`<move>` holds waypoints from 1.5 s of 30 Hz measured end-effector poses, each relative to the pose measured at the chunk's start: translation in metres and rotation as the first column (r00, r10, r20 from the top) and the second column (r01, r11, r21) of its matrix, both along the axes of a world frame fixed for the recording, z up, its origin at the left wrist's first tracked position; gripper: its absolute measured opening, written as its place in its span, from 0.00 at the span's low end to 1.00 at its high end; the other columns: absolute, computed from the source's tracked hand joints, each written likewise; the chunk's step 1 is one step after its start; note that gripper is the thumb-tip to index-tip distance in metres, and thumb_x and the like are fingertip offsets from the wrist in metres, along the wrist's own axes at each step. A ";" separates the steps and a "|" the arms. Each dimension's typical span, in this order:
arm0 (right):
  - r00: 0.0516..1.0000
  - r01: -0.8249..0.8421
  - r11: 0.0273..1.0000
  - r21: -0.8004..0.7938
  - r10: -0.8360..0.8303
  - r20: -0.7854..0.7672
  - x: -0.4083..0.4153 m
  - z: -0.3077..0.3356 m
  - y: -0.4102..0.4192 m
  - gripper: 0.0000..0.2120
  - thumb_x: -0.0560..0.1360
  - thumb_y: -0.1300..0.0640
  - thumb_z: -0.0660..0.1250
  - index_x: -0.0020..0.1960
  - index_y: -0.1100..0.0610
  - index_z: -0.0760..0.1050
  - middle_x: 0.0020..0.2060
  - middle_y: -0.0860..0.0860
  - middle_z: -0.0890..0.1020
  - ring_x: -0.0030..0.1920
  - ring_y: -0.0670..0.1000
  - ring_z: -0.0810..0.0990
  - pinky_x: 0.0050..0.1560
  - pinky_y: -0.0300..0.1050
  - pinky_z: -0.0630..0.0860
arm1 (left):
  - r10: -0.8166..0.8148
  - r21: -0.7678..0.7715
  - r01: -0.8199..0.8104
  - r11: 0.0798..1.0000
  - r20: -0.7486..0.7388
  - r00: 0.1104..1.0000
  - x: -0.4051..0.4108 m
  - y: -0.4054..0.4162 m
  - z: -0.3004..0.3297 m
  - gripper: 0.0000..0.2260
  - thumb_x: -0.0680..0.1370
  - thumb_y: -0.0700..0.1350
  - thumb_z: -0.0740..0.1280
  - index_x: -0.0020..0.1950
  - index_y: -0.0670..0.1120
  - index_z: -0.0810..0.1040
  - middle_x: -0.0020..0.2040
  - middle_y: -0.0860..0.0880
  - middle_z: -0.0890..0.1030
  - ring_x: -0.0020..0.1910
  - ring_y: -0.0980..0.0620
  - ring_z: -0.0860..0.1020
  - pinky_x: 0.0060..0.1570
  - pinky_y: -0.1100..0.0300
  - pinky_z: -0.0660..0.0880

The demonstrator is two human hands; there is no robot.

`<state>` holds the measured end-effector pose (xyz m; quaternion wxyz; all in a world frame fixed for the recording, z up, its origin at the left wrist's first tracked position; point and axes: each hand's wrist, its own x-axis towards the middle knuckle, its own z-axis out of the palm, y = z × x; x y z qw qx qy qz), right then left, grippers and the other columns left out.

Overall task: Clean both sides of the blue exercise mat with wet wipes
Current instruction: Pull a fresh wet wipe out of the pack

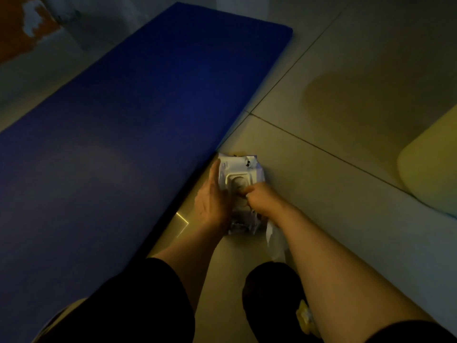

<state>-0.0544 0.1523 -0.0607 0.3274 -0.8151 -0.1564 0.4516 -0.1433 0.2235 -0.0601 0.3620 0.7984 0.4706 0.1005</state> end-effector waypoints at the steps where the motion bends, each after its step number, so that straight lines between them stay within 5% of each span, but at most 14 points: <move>1: 1.000 0.006 1.000 -0.003 -0.006 -0.023 0.000 0.000 0.000 0.14 0.80 0.59 0.56 0.63 0.57 0.74 0.35 0.49 0.70 0.32 0.46 0.66 0.29 0.37 0.61 | -0.053 0.034 0.052 0.998 0.015 0.998 -0.004 -0.002 -0.001 0.30 0.81 0.49 0.62 0.78 0.59 0.50 0.51 0.51 0.70 0.45 0.53 0.75 0.42 0.58 0.74; 3: 0.993 0.087 0.996 0.024 -0.084 -0.085 0.002 0.004 0.001 0.12 0.80 0.60 0.54 0.57 0.54 0.75 0.33 0.50 0.69 0.30 0.48 0.66 0.27 0.39 0.61 | -0.074 0.006 0.074 0.997 0.072 0.995 -0.006 -0.002 -0.006 0.29 0.82 0.48 0.61 0.78 0.59 0.50 0.52 0.51 0.74 0.44 0.54 0.76 0.40 0.59 0.76; 6: 0.877 0.450 0.879 0.158 -0.401 -0.267 0.008 0.011 0.003 0.07 0.78 0.60 0.58 0.51 0.56 0.75 0.35 0.54 0.75 0.29 0.49 0.72 0.25 0.39 0.65 | -0.097 -0.096 0.111 0.989 0.142 0.985 0.001 -0.003 -0.009 0.18 0.83 0.53 0.56 0.73 0.54 0.66 0.67 0.49 0.75 0.59 0.52 0.75 0.58 0.52 0.75; 8: 0.708 0.686 0.684 0.248 -0.548 -0.446 0.016 0.020 -0.001 0.06 0.77 0.57 0.62 0.49 0.59 0.75 0.36 0.54 0.77 0.29 0.48 0.75 0.24 0.36 0.66 | -0.339 0.024 0.343 0.939 -0.094 0.936 0.004 -0.004 -0.016 0.19 0.84 0.53 0.53 0.75 0.52 0.65 0.76 0.49 0.64 0.74 0.49 0.61 0.73 0.49 0.61; 12: 0.439 0.895 0.350 0.277 -0.583 -0.684 0.033 0.028 -0.005 0.10 0.79 0.51 0.60 0.48 0.58 0.72 0.40 0.54 0.75 0.35 0.49 0.72 0.27 0.35 0.66 | -0.532 0.032 0.616 0.787 -0.471 0.704 0.018 -0.001 -0.018 0.26 0.81 0.48 0.60 0.78 0.53 0.56 0.79 0.52 0.52 0.78 0.49 0.45 0.74 0.43 0.41; 15: 0.327 0.945 0.207 0.255 -0.519 -0.790 0.027 0.034 0.002 0.10 0.79 0.57 0.56 0.43 0.60 0.71 0.37 0.55 0.72 0.34 0.50 0.70 0.30 0.37 0.66 | -0.360 -0.037 0.363 0.931 -0.258 0.896 0.024 0.005 0.002 0.14 0.81 0.46 0.60 0.67 0.50 0.73 0.69 0.47 0.72 0.67 0.48 0.69 0.69 0.44 0.65; 17: 0.304 0.952 0.152 0.264 -0.441 -0.844 0.019 0.040 0.008 0.11 0.78 0.64 0.55 0.38 0.61 0.70 0.36 0.56 0.71 0.35 0.52 0.72 0.36 0.40 0.70 | -0.021 -0.267 0.042 0.963 0.080 0.997 0.019 0.006 0.019 0.11 0.83 0.51 0.58 0.57 0.48 0.76 0.55 0.47 0.78 0.47 0.55 0.76 0.44 0.59 0.76; 19: 0.377 0.920 0.259 0.295 -0.369 -0.850 0.009 0.047 0.015 0.11 0.79 0.63 0.55 0.44 0.64 0.74 0.40 0.59 0.75 0.41 0.56 0.77 0.49 0.44 0.76 | 0.178 -0.496 -0.015 0.868 0.282 0.943 0.013 0.002 0.022 0.12 0.82 0.56 0.58 0.50 0.50 0.76 0.47 0.52 0.77 0.43 0.58 0.76 0.38 0.64 0.73; 22: 0.588 0.788 0.512 0.343 -0.458 -0.667 -0.001 0.039 0.026 0.14 0.80 0.54 0.56 0.57 0.63 0.74 0.46 0.56 0.78 0.43 0.52 0.79 0.52 0.46 0.77 | 0.026 -0.349 0.060 0.935 0.235 0.972 0.010 0.000 0.013 0.11 0.81 0.51 0.61 0.44 0.48 0.78 0.49 0.55 0.74 0.44 0.58 0.75 0.43 0.66 0.74; 24: 0.807 0.590 0.751 0.296 -0.565 -0.173 0.004 0.023 0.024 0.18 0.79 0.46 0.58 0.57 0.58 0.74 0.51 0.57 0.79 0.47 0.54 0.80 0.50 0.50 0.79 | 0.150 -0.300 -0.091 0.950 0.180 0.972 0.013 0.009 0.004 0.10 0.81 0.50 0.61 0.49 0.44 0.78 0.55 0.51 0.76 0.46 0.53 0.78 0.46 0.61 0.79; 26: 0.831 0.461 0.885 0.058 -0.454 0.321 0.010 0.008 0.014 0.20 0.79 0.47 0.58 0.63 0.60 0.70 0.59 0.59 0.74 0.54 0.57 0.77 0.48 0.48 0.76 | 0.202 -0.333 -0.151 0.931 0.122 0.972 0.014 0.018 -0.001 0.10 0.82 0.49 0.59 0.50 0.45 0.76 0.54 0.44 0.78 0.46 0.51 0.80 0.47 0.52 0.81; 33: 0.848 0.491 0.871 0.010 -0.480 0.223 0.005 -0.015 -0.014 0.18 0.75 0.59 0.63 0.64 0.60 0.68 0.59 0.58 0.77 0.56 0.60 0.77 0.49 0.49 0.77 | 0.115 -0.481 -0.061 0.874 0.083 0.990 0.036 -0.011 0.012 0.11 0.83 0.46 0.57 0.62 0.44 0.71 0.54 0.43 0.79 0.52 0.46 0.80 0.54 0.49 0.79; 40: 0.570 0.779 0.618 -0.106 -0.628 0.529 0.031 -0.005 -0.138 0.22 0.79 0.56 0.58 0.71 0.59 0.60 0.63 0.64 0.72 0.61 0.64 0.72 0.56 0.54 0.70 | -0.308 -0.528 0.336 0.780 0.143 0.941 0.094 -0.127 0.029 0.15 0.82 0.42 0.57 0.66 0.38 0.71 0.62 0.39 0.76 0.60 0.40 0.75 0.58 0.50 0.73; 45: 0.515 0.766 0.643 0.005 -0.619 0.593 0.036 0.033 -0.146 0.20 0.80 0.54 0.56 0.68 0.64 0.66 0.64 0.64 0.70 0.62 0.62 0.69 0.57 0.51 0.67 | -0.229 -0.586 0.314 0.747 0.217 0.949 0.094 -0.158 0.052 0.09 0.80 0.41 0.60 0.51 0.36 0.76 0.42 0.39 0.77 0.43 0.40 0.77 0.35 0.60 0.69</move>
